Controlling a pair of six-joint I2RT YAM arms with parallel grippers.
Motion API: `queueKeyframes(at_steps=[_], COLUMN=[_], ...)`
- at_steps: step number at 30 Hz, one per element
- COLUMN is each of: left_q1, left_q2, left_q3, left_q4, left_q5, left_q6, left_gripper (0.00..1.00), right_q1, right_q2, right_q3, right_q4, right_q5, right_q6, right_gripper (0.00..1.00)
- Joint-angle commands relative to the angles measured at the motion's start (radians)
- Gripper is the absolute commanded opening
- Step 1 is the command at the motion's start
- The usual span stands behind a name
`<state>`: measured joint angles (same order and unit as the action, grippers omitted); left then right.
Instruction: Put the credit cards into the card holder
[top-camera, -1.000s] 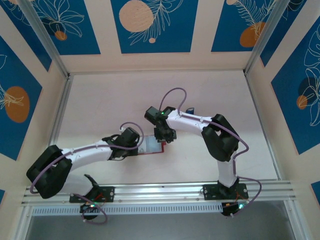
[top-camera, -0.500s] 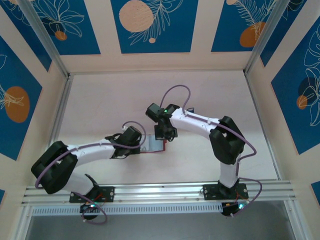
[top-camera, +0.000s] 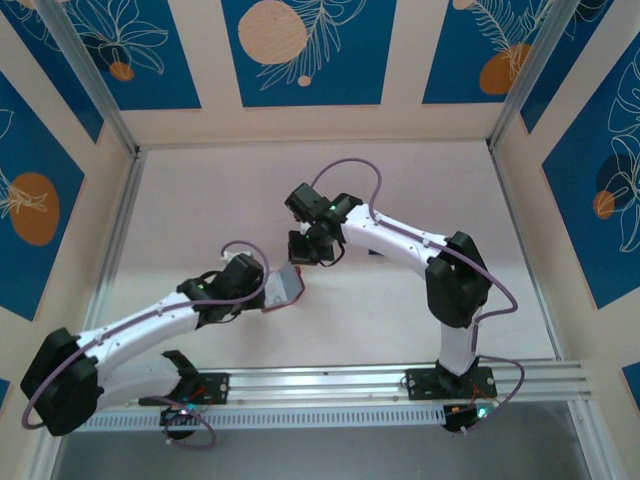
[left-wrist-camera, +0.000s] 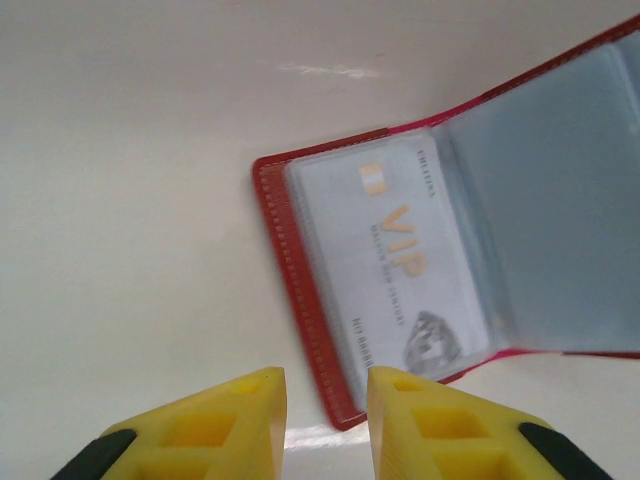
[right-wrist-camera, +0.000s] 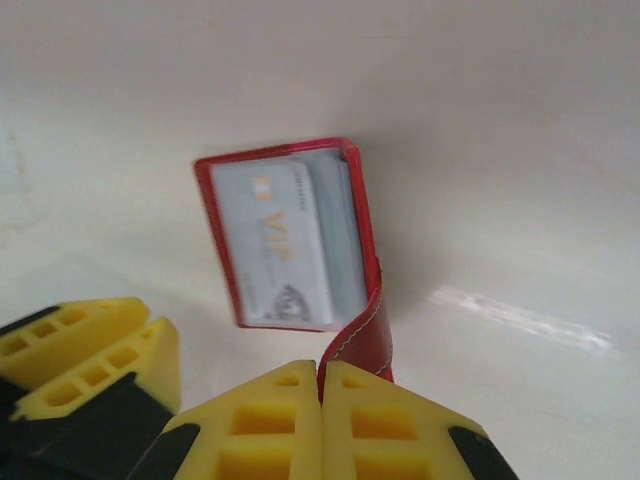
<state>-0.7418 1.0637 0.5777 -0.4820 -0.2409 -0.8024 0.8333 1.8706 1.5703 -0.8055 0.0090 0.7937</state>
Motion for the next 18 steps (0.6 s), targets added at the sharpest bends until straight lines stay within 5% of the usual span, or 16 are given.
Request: queueKeyframes(at_steps=[1, 13, 18], left_q1=[0.035, 0.103, 0.104], left_q2=[-0.056, -0.169, -0.290], left_q3=[-0.035, -0.069, -0.054], left_q4=[-0.182, -0.289, -0.335], left_q5=[-0.043, -0.020, -0.081], left_q6=[-0.054, -0.105, -0.121], left_gripper=[0.26, 0.01, 0.01], right_q1=[0.008, 0.108, 0.152], right_q2=[0.019, 0.173, 0.307], right_q3=[0.030, 0.150, 0.191], right_q4=[0.029, 0.160, 0.247], right_q5=[-0.098, -0.274, -0.359], right_q6=[0.028, 0.060, 0.083], right_gripper=[0.00, 0.00, 0.05])
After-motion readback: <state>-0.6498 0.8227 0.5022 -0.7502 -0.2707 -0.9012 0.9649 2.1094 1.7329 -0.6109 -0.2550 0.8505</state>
